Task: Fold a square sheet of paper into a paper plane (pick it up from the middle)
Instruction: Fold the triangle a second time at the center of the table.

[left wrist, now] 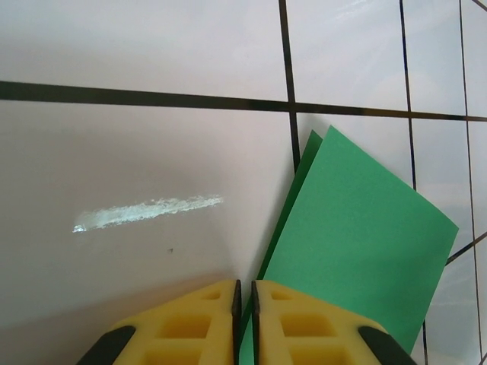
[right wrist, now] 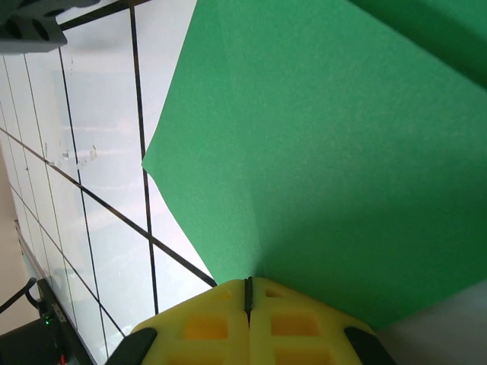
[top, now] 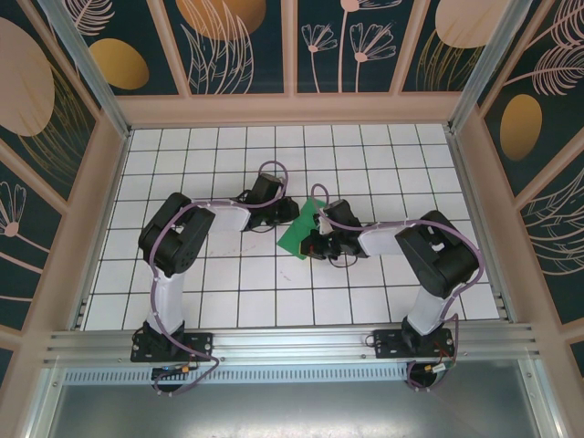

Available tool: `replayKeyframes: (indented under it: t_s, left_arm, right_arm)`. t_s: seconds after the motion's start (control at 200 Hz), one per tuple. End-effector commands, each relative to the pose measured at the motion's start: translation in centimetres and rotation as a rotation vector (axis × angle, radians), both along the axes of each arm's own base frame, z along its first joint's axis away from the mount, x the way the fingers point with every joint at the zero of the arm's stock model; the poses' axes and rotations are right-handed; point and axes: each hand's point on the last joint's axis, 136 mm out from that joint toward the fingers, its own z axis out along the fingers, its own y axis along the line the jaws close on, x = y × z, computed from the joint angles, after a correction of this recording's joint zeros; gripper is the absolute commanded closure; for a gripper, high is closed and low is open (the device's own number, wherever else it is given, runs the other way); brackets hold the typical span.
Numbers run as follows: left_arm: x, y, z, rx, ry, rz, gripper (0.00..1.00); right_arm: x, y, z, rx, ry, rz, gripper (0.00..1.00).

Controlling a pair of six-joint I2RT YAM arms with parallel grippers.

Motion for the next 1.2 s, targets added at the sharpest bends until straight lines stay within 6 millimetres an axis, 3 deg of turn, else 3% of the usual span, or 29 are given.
replayKeyframes:
  t_s: [0.0, 0.125, 0.245, 0.295, 0.365, 0.52, 0.565, 0.635, 0.806, 1.026, 1.191]
  left_arm:
    - [1.2, 1.3, 0.0, 0.051, -0.025, 0.025, 0.83]
    - [1.5, 1.1, 3.7, 0.008, -0.082, 0.024, 0.8]
    - [1.3, 1.2, 6.6, -0.012, -0.121, 0.022, 0.79]
    - [0.8, 1.2, 7.4, -0.029, -0.122, 0.012, 0.79]
    - [-0.2, 1.2, 8.1, -0.066, -0.116, -0.001, 0.79]
    - [-2.6, 0.3, 8.7, -0.193, -0.082, -0.05, 0.79]
    - [-3.9, 0.3, 7.6, -0.215, -0.046, -0.063, 0.8]
    - [-5.1, -0.4, 7.0, -0.238, -0.015, -0.093, 0.8]
    - [-6.7, -2.1, 5.4, -0.247, 0.037, -0.154, 0.82]
    - [-6.3, -2.8, 3.8, -0.229, 0.067, -0.156, 0.83]
    - [-6.2, -2.4, 1.4, -0.177, 0.109, -0.131, 0.85]
  right_arm:
    - [-2.1, -2.7, -3.0, -0.144, 0.106, -0.005, 1.0]
    - [-0.4, -0.9, 0.5, -0.064, 0.023, 0.021, 0.99]
    - [2.0, 0.7, 5.5, 0.01, -0.097, 0.028, 0.86]
    - [2.6, 0.7, 7.2, 0.023, -0.141, 0.016, 0.8]
    - [3.4, -0.5, 8.1, -0.004, -0.181, -0.037, 0.73]
    - [4.3, -4.6, 7.3, -0.041, -0.178, -0.193, 0.61]
    - [4.4, -5.2, 7.1, -0.033, -0.169, -0.217, 0.53]
    - [4.3, -5.7, 6.5, -0.036, -0.154, -0.231, 0.49]
    - [4.0, -5.8, 4.7, -0.033, -0.113, -0.24, 0.45]
    - [3.9, -5.5, 3.3, -0.024, -0.08, -0.235, 0.44]
    - [4.1, -5.3, 2.8, -0.02, -0.071, -0.226, 0.44]
